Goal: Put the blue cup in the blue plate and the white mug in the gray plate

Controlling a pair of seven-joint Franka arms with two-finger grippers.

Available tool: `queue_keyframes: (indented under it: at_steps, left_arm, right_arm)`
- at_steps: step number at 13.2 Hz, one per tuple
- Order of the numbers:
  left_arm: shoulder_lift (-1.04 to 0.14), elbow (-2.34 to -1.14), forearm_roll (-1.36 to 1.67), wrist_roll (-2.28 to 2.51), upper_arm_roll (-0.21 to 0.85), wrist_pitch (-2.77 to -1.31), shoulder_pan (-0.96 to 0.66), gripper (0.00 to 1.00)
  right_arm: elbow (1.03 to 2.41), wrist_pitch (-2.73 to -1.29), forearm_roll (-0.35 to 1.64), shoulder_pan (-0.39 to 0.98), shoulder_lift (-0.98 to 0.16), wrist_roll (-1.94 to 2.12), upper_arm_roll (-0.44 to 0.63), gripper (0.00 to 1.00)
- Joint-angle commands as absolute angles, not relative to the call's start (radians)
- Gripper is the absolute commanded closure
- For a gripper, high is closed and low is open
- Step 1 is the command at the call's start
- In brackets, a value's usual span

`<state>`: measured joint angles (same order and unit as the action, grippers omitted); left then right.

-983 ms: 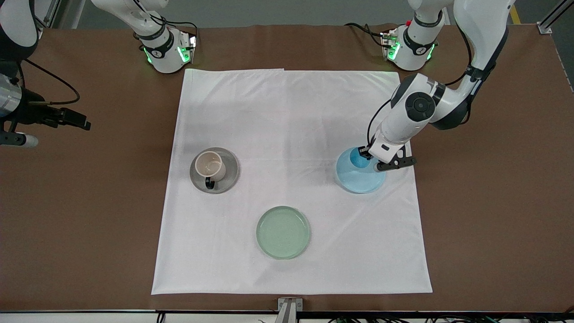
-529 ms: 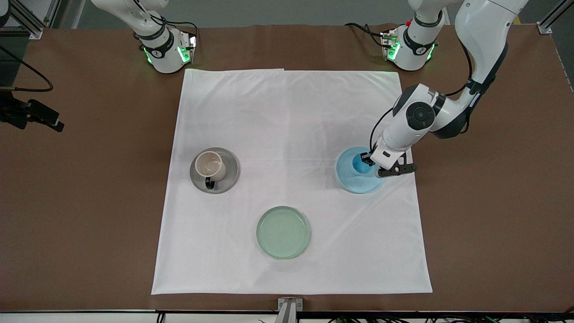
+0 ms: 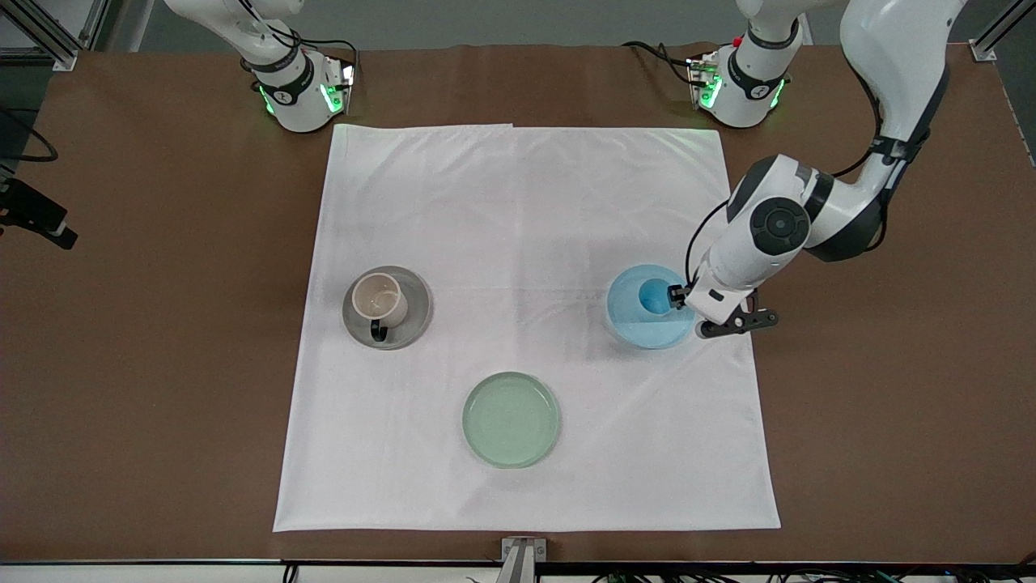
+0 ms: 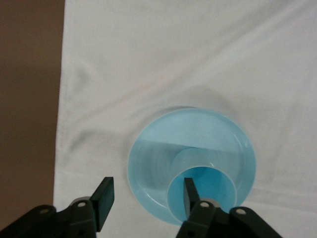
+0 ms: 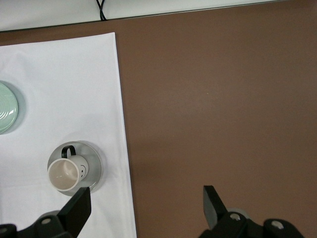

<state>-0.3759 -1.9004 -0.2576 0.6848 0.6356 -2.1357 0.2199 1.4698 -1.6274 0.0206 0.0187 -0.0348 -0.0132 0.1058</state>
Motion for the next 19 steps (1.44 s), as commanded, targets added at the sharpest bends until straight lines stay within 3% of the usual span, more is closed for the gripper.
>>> queue_keyframes:
  at_steps: [1, 4, 6, 8, 13, 14, 17, 19]
  left_arm:
    - [-0.348, -1.658, -0.285, 0.663, 0.646, -1.927, 0.225, 0.0]
    - [-0.339, -1.464, -0.285, 0.553, 0.64, -1.772, 0.288, 0.0]
    - [-0.315, -1.396, -0.285, 0.42, 0.644, -1.665, 0.36, 0.0]
    - [-0.249, -1.39, -0.275, 0.29, 0.643, -1.557, 0.403, 0.0]
    - [-0.108, -1.393, -0.232, 0.137, 0.631, -1.483, 0.425, 0.0]
    - [-0.089, -1.402, -0.206, 0.097, 0.565, -1.483, 0.378, 0.0]
    - [-0.022, -1.458, -0.088, 0.064, 0.172, -1.459, 0.052, 0.0]
    - [0.027, -1.534, -0.008, 0.066, 0.097, -1.459, 0.02, 0.0]
  right_arm:
    - [1.447, -1.615, 0.021, 0.006, -0.046, -0.011, 0.097, 0.0]
    - [1.445, -1.614, 0.017, 0.008, -0.044, -0.011, 0.097, 0.0]
    - [1.436, -1.614, 0.017, 0.008, -0.044, -0.011, 0.098, 0.0]
    - [1.436, -1.614, 0.015, 0.006, -0.044, -0.011, 0.098, 0.0]
    - [1.436, -1.614, 0.014, 0.006, -0.044, -0.011, 0.098, 0.0]
    - [1.436, -1.614, 0.014, 0.008, -0.044, -0.011, 0.098, 0.0]
    - [1.436, -1.614, 0.014, 0.008, -0.044, -0.011, 0.098, 0.0]
    - [1.436, -1.614, 0.014, 0.006, -0.044, -0.011, 0.098, 0.0]
